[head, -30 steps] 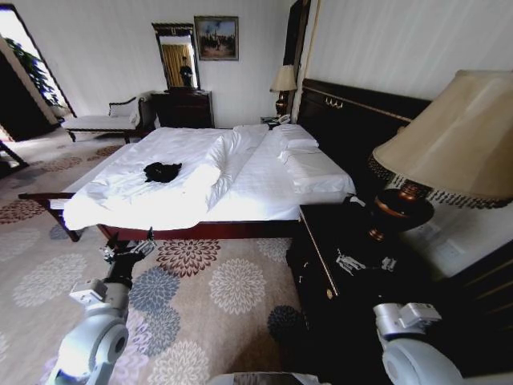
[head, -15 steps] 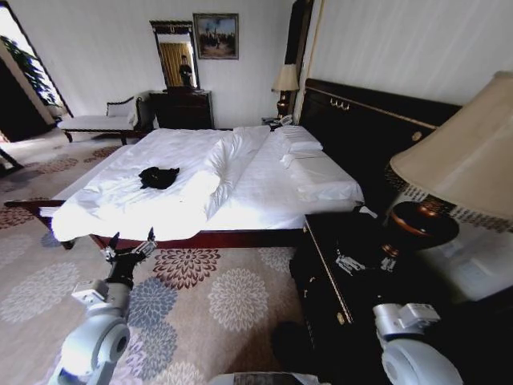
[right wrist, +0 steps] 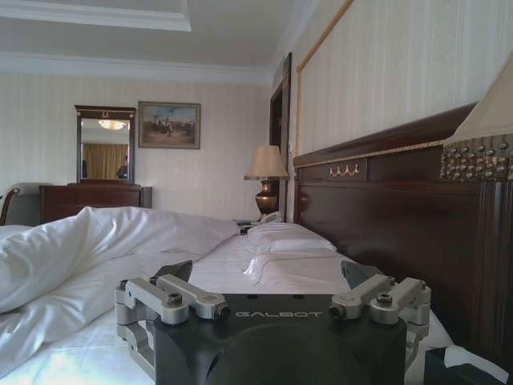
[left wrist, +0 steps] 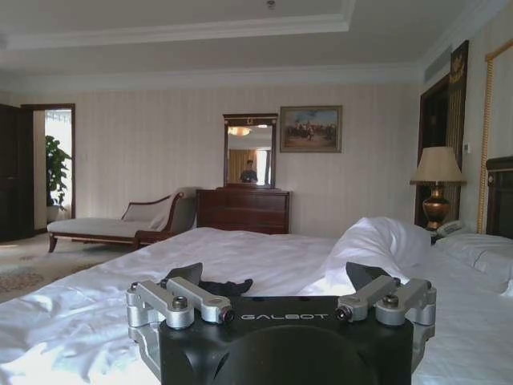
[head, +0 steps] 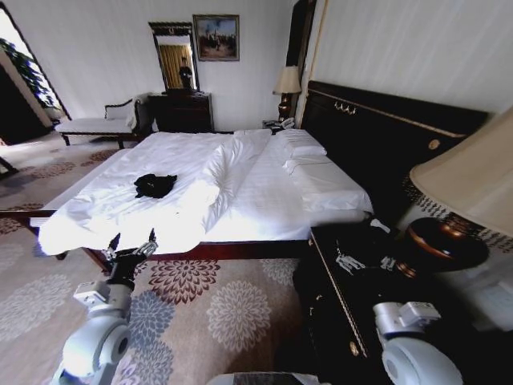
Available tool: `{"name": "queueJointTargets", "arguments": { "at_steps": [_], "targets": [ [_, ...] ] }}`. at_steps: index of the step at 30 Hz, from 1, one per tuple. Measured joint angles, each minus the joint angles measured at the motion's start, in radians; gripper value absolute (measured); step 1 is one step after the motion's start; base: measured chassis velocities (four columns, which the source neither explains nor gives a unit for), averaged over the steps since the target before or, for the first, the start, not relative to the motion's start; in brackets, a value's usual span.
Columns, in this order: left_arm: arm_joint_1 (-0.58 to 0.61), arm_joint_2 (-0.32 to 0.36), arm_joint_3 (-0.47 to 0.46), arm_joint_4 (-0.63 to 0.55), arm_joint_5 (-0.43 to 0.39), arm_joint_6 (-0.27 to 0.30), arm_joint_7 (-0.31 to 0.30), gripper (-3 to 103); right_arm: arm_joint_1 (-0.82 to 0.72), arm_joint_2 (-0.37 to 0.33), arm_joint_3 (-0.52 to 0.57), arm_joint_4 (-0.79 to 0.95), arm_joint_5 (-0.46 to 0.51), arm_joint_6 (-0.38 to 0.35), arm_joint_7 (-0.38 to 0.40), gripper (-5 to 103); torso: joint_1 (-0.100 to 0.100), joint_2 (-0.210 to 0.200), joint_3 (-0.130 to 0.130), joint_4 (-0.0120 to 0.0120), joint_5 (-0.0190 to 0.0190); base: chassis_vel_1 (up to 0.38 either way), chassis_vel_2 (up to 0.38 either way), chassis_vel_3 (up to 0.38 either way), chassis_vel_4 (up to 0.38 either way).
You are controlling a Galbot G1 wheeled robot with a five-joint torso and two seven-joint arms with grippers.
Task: Fold the clothes on the bed.
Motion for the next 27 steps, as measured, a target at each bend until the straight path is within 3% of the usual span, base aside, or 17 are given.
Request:
{"name": "queueJointTargets", "arguments": {
  "at_steps": [27],
  "targets": [
    [0.004,-0.004,0.01,-0.007,0.004,-0.012,-0.005,100,-0.017,0.024,0.004,0.009,-0.017,-0.005,0.008,100,0.001,0.0,0.0,0.0,0.0,-0.197,0.204,0.208,-0.199]
  ]
}}
